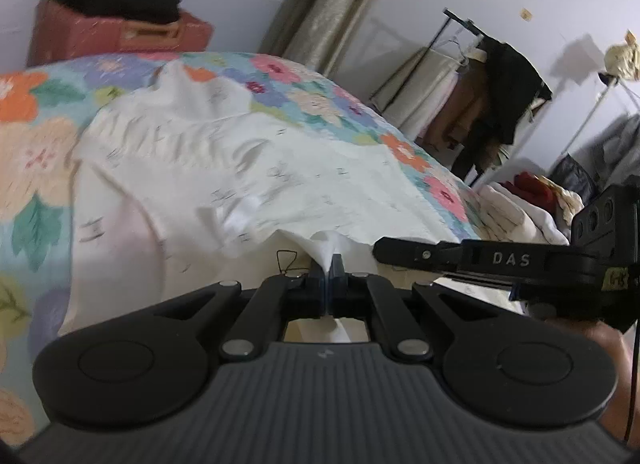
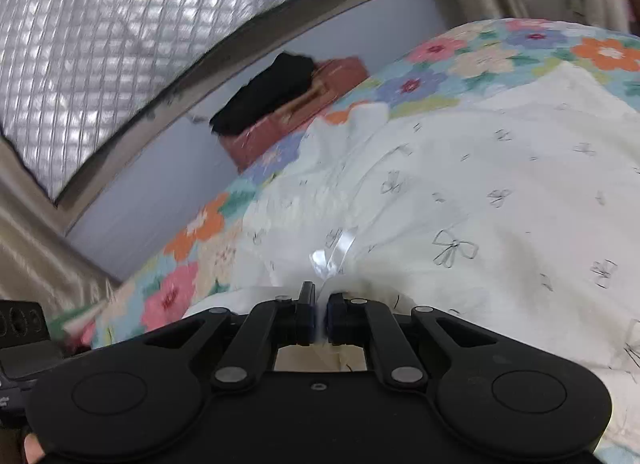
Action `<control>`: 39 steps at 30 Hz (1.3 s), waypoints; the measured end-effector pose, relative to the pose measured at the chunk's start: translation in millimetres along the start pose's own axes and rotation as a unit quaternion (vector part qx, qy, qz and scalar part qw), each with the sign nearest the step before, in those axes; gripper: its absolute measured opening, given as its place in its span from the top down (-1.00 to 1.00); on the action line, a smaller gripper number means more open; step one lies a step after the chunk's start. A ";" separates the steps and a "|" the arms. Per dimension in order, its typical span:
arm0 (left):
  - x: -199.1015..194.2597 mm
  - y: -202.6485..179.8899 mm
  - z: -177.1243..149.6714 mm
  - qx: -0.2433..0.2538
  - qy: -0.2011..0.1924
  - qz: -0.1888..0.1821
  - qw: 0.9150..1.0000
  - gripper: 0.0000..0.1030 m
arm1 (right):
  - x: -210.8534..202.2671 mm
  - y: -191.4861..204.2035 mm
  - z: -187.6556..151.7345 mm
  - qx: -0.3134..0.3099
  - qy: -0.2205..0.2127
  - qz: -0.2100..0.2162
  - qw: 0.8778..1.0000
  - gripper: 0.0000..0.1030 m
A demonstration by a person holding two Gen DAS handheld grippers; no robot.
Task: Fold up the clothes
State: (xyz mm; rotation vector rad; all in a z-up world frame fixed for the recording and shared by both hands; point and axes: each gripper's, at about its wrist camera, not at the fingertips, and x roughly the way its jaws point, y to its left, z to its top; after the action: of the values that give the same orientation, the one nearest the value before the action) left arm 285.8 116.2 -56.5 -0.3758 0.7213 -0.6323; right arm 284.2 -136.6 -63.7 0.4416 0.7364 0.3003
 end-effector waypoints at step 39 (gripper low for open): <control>20.5 -0.4 -17.6 -0.041 0.063 0.005 0.997 0.97 | -133.0 -126.2 -111.5 0.206 0.007 -0.127 0.970 0.03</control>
State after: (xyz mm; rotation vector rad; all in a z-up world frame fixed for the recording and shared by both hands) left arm 285.0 100.7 -78.6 -0.4111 0.8714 -0.6226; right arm 126.1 -269.5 -121.5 0.7304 0.8626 -0.0952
